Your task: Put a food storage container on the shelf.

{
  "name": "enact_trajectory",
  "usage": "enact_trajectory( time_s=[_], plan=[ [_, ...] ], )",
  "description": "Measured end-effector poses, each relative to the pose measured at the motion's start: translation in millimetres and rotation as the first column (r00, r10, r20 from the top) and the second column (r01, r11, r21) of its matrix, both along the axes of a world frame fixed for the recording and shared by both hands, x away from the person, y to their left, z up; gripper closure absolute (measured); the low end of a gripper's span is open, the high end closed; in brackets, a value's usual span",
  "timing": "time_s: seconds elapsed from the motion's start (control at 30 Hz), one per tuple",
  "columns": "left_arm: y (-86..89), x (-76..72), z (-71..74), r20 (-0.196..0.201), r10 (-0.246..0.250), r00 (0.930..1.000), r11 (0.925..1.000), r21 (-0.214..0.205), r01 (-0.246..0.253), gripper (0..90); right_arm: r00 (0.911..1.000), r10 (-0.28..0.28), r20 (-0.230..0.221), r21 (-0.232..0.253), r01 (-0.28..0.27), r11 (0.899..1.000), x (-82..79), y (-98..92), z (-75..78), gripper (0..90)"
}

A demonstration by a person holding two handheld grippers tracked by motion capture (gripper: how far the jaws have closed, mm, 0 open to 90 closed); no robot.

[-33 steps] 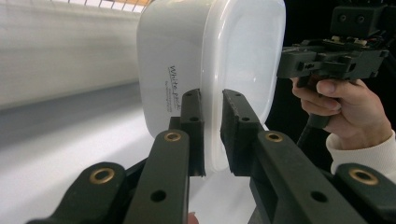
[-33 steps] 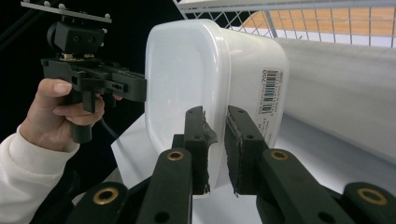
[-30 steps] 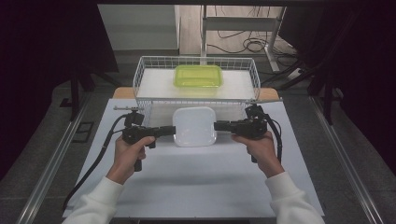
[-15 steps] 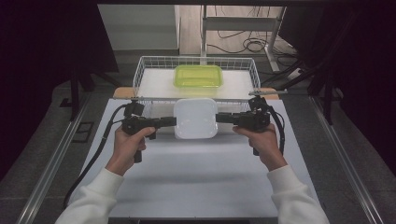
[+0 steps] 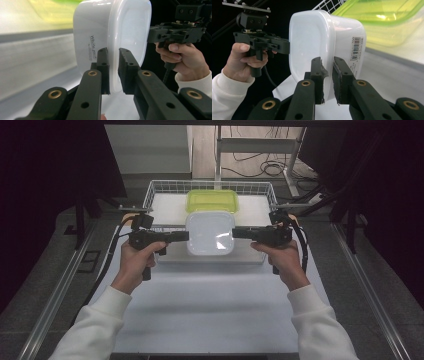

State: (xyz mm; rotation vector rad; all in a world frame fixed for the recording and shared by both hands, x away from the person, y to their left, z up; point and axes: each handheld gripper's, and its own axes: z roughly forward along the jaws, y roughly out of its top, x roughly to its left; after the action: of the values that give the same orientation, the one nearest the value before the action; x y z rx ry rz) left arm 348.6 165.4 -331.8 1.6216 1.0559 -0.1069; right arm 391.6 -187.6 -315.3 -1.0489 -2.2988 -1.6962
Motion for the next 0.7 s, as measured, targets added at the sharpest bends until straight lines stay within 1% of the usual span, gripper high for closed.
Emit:
enact_trajectory(
  time_s=[0.2,0.3,0.5,0.7],
  plan=[
    [1.0,6.3,8.9,0.012,-0.005,0.9999,0.9999,-0.010,0.005,80.1,1.0000,0.000,0.000,0.010,0.000,1.000,5.6,-0.3,9.1,79.0],
    [1.0,9.3,12.6,0.011,-0.006,0.9999,0.9999,-0.014,0.006,80.2,1.0000,-0.002,0.008,0.013,0.002,1.000,7.9,-0.7,13.4,79.0],
    [-0.8,13.9,22.7,0.023,-0.009,0.9997,0.9999,-0.009,0.009,80.2,0.9998,-0.004,0.020,0.024,0.003,1.000,11.1,-3.1,21.3,78.9],
    [-3.1,20.5,33.2,0.034,-0.007,0.9994,1.0000,-0.003,0.007,80.2,0.9997,-0.011,0.022,0.028,0.010,1.000,16.1,-4.7,29.9,78.9]
  ],
)
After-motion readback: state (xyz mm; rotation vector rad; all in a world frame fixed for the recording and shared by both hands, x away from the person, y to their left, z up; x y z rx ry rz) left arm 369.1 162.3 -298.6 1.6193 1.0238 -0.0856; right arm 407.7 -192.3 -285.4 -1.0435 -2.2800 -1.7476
